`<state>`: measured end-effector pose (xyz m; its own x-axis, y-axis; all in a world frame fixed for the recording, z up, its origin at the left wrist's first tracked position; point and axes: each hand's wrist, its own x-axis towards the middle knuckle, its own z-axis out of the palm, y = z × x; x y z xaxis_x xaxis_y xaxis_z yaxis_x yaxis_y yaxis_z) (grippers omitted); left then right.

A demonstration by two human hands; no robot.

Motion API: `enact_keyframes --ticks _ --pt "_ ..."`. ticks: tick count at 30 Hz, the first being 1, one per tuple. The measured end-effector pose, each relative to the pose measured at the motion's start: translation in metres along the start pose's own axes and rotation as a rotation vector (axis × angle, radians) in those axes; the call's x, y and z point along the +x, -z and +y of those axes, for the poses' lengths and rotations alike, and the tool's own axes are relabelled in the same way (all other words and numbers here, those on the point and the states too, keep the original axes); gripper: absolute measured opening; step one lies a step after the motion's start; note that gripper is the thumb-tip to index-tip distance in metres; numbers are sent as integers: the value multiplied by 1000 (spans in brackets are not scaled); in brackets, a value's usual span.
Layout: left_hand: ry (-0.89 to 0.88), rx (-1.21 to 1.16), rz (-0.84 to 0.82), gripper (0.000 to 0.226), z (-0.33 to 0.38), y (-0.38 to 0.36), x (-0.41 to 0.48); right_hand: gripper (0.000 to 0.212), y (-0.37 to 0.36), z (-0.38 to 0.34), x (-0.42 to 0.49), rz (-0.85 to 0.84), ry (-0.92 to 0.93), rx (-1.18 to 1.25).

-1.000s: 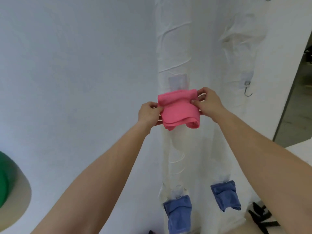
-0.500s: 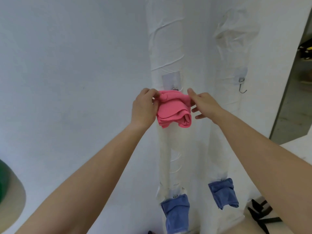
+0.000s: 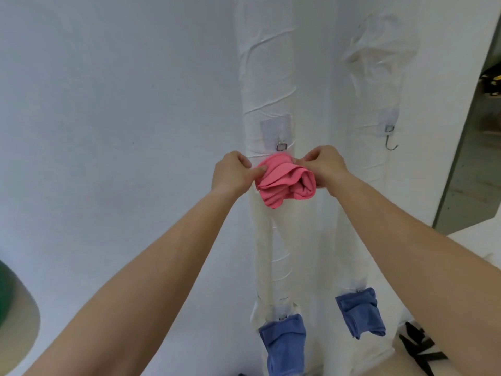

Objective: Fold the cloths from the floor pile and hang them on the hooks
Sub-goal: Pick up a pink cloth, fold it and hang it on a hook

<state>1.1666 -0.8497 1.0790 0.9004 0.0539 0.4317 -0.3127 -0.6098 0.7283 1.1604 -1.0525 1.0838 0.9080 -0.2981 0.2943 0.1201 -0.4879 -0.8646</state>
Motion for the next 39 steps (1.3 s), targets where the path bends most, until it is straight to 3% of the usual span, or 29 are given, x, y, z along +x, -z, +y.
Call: enact_keyframes --ticks 2,4,9,13,17,22,25,31,39 --pt "-200 60 63 12 8 2 -4 13 -1 1 -3 127 263 -31" --pt "-308 51 4 13 15 0 -11 7 4 3 -10 45 363 8" --pt "-339 42 -105 27 12 5 -16 40 21 19 -21 -331 337 173" --pt "-426 209 -117 54 5 -2 -14 63 4 23 -22 -160 405 -40" --pt "-480 398 -59 47 10 -7 -17 65 -12 23 -28 -1 441 -134" --pt "-548 433 -98 43 11 0 -21 59 -5 16 -34 19 461 -375" --pt "-548 344 -103 46 10 -3 -27 54 -8 10 -39 -44 457 -324" --pt "-516 392 -72 41 14 -10 -28 56 -20 7 -46 46 370 -287" --pt "-462 387 -165 41 25 10 -32 48 11 -22 -70 -104 328 -270"
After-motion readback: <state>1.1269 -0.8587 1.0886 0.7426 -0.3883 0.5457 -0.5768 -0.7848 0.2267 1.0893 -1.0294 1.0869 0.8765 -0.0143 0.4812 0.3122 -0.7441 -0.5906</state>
